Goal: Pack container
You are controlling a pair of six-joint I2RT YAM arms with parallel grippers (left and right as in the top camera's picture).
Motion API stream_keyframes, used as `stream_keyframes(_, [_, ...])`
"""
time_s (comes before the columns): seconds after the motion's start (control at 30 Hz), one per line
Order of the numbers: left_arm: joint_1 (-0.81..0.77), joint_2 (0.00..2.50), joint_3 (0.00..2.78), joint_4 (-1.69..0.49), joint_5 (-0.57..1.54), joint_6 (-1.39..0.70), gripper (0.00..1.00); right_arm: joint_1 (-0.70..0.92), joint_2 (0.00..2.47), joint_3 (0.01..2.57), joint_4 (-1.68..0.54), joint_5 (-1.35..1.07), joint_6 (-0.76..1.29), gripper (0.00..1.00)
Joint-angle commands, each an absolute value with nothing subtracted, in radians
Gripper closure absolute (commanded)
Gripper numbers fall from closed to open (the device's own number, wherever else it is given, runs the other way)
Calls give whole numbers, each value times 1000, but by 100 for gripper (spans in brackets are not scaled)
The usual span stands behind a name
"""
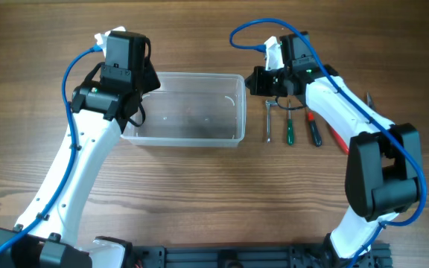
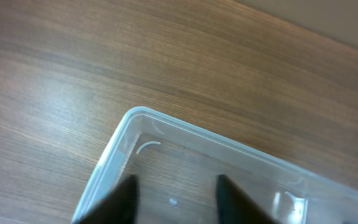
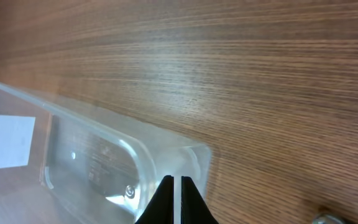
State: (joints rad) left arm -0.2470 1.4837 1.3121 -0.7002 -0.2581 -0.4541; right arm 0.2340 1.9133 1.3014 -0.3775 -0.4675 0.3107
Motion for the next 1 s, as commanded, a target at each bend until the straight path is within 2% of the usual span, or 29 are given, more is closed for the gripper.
stream_keyframes(0.0, [-237,1473,1324,-702,-288,-442,22,142,1884,1305,-419,-417,318,96])
stream_keyframes(0.03, [-237,1473,1324,-704,-297,-424,21,122,1873,1305,-432,-407,318,96])
stream_keyframes(0.07, [-237,1473,1324,-710,-315,-375,28,93,1860,1305,-450,-396,316,96])
stream_keyframes(0.17, [-205,1479,1324,-743,-442,-324,76,-19,1808,1305,-512,-392,315,96])
stream_keyframes(0.23, [-162,1485,1324,-762,-467,-324,94,-81,1781,1305,-553,-391,314,96])
stream_keyframes(0.4, [-1,1523,1324,-788,-440,-324,96,-192,1749,1305,-632,-389,314,96])
stream_keyframes(0.63, [149,1677,1324,-851,-209,-208,96,-240,1747,1305,-675,-389,315,96])
stream_keyframes(0.97, [177,1852,1324,-847,31,4,96,-240,1747,1305,-674,-388,314,96])
